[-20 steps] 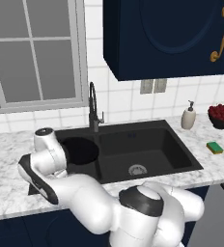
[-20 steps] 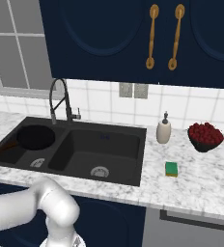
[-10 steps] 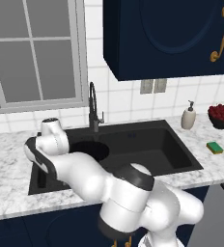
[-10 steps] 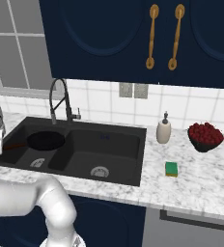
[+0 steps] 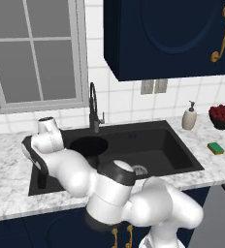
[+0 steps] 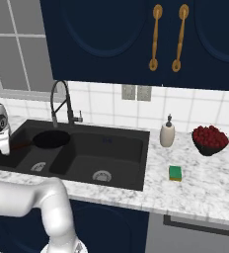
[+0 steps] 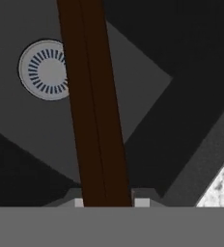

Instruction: Pick the pan and sponge and place them into the sink. Then turn on the water.

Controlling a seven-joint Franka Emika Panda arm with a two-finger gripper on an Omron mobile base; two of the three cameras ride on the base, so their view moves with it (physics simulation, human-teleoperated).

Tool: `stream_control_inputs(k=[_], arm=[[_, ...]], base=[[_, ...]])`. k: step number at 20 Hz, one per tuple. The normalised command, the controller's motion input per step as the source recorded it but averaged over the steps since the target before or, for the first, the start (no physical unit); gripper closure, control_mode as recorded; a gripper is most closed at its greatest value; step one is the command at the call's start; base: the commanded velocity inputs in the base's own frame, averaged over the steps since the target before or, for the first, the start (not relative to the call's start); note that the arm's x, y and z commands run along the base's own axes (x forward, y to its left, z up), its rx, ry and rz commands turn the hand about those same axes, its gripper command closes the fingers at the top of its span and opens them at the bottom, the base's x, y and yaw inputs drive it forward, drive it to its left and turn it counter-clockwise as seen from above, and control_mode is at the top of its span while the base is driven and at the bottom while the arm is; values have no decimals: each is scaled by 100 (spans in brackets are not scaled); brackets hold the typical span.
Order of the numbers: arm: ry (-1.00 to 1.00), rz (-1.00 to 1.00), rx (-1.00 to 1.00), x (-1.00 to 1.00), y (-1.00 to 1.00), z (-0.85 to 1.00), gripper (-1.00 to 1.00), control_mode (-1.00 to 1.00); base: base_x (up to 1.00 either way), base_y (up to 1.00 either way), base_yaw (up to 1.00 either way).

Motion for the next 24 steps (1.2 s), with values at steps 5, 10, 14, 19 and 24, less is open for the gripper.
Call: stream_control_inputs(k=[5,10,14,19,24], arm=[[0,23,15,5,35,0,100,-100],[0,18,27,0,3,-11,100,-100],[0,3,27,0,-19,-45,100,-100],[0,0,13,0,-13,-60,100,-100],[-2,4,18,-24,0,-6,100,-100]], base=[[0,0,0],[0,0,0],[0,0,0],[0,0,0],[0,0,0]])
